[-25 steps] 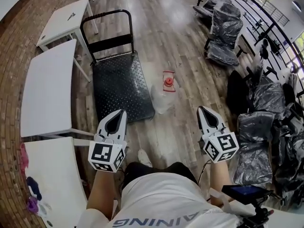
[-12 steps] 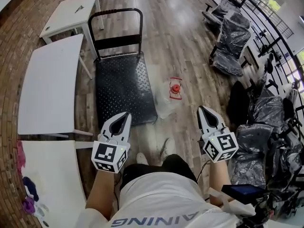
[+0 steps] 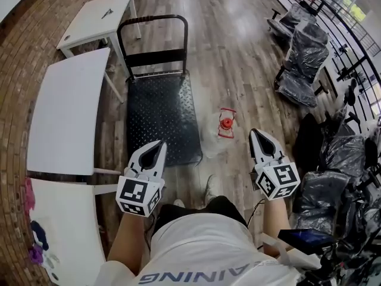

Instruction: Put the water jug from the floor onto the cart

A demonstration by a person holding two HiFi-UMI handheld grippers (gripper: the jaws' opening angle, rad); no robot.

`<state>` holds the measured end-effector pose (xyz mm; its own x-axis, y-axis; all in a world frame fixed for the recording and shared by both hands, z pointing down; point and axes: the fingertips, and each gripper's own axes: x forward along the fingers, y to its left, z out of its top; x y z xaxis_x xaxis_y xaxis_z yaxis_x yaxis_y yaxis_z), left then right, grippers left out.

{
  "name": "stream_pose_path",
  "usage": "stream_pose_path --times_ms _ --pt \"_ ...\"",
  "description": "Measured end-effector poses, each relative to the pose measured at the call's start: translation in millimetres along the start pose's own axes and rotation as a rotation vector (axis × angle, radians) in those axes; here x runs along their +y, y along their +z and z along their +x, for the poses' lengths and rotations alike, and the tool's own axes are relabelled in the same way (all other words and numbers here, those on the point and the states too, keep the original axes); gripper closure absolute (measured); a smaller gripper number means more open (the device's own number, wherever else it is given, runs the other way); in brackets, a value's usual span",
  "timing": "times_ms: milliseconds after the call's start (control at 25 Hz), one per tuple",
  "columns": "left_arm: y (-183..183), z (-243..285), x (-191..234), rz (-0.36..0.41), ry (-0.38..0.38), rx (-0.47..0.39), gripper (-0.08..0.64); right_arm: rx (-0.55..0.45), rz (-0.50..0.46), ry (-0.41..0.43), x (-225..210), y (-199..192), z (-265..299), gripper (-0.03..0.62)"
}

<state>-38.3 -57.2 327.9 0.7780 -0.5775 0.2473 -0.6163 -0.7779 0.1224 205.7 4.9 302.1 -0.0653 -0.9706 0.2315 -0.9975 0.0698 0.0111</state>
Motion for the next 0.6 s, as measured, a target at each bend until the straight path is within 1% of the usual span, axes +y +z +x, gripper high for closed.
stream_pose_path --times_ms 160,400,600 --pt "14 42 -14 0.001 0.010 0.005 0.558 0.006 0.001 0.012 -44 2 19 0.589" --pt "26 100 -28 0.006 0.062 0.047 0.558 0.019 0.040 0.049 -105 -10 56 0.589" --pt "31 126 -33 -0.003 0.116 0.052 0.558 0.053 0.069 0.114 -132 -29 89 0.588"
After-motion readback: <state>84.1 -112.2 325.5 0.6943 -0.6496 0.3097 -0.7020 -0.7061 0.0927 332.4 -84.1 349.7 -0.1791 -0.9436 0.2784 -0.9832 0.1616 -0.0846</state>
